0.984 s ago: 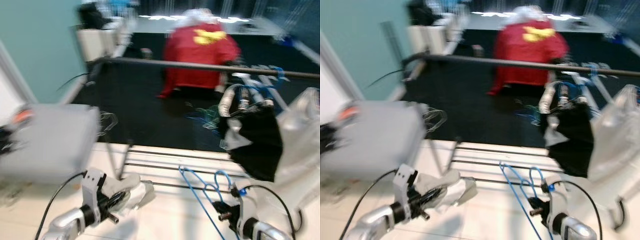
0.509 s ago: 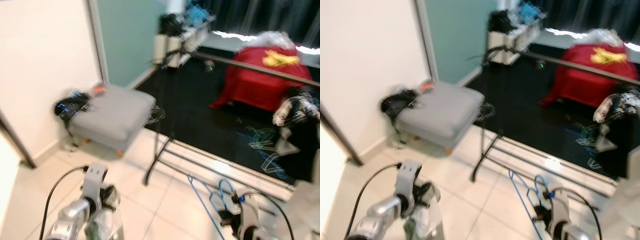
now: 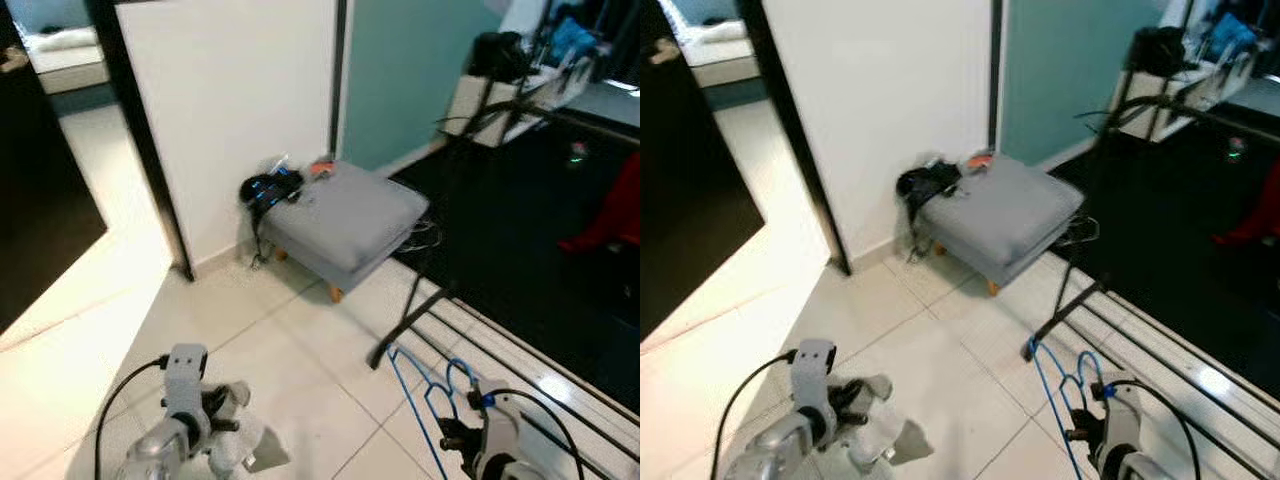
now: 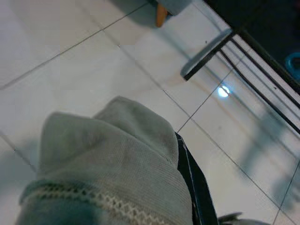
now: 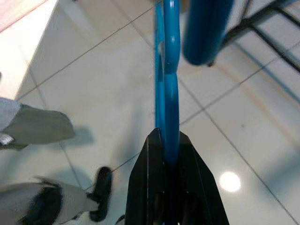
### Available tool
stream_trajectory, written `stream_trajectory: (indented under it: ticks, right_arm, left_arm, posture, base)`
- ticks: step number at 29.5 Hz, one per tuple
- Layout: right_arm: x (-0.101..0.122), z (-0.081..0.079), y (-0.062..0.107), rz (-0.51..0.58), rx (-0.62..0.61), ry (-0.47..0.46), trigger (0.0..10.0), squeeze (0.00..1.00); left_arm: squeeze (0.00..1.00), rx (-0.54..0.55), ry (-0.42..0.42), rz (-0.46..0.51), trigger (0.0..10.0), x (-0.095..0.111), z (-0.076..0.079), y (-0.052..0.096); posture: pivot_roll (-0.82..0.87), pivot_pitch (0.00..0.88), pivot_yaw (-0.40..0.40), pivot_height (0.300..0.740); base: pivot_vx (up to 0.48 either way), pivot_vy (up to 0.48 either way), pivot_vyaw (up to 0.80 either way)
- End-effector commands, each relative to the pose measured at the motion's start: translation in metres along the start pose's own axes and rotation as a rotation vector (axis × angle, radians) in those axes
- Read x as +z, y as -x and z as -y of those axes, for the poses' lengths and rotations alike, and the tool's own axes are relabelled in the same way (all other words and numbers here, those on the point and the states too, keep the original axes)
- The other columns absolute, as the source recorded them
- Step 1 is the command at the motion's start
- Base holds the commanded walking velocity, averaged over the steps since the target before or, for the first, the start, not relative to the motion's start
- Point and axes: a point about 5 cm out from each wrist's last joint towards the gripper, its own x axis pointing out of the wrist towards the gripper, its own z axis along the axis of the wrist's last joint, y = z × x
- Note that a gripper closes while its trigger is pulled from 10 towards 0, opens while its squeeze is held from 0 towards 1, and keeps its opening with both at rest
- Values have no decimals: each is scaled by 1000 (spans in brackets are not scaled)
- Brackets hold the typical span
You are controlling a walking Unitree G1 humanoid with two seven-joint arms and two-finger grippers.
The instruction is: Hang hanger
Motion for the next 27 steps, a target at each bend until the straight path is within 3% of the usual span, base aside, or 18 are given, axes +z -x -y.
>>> stream_trajectory:
  ticks: [1, 5, 12, 27]
  right_arm:
    - [-2, 2, 1, 5, -5, -8, 10000, 0]
    - [-3, 0, -2, 2, -7, -9, 10000, 0]
    - [-9, 1, -4, -12, -28, -24, 10000, 0]
    - [-30, 21, 6, -94, -89, -48, 10000, 0]
  left_arm:
    - [0, -16, -6, 26, 10000, 2, 5, -1]
    - [0, -12, -71, 30, 10000, 2, 8, -3]
    - [0, -23, -54, 29, 10000, 1, 8, -3]
    - [0, -39, -59, 44, 10000, 6, 7, -5]
  posture:
    - [14, 67, -42, 740]
    - [13, 59, -45, 740]
    - [19, 47, -45, 740]
    - [27, 74, -35, 740]
  base:
    - [0, 0, 788]
    - [0, 0, 788]
    - [0, 0, 788]
    - [0, 0, 788]
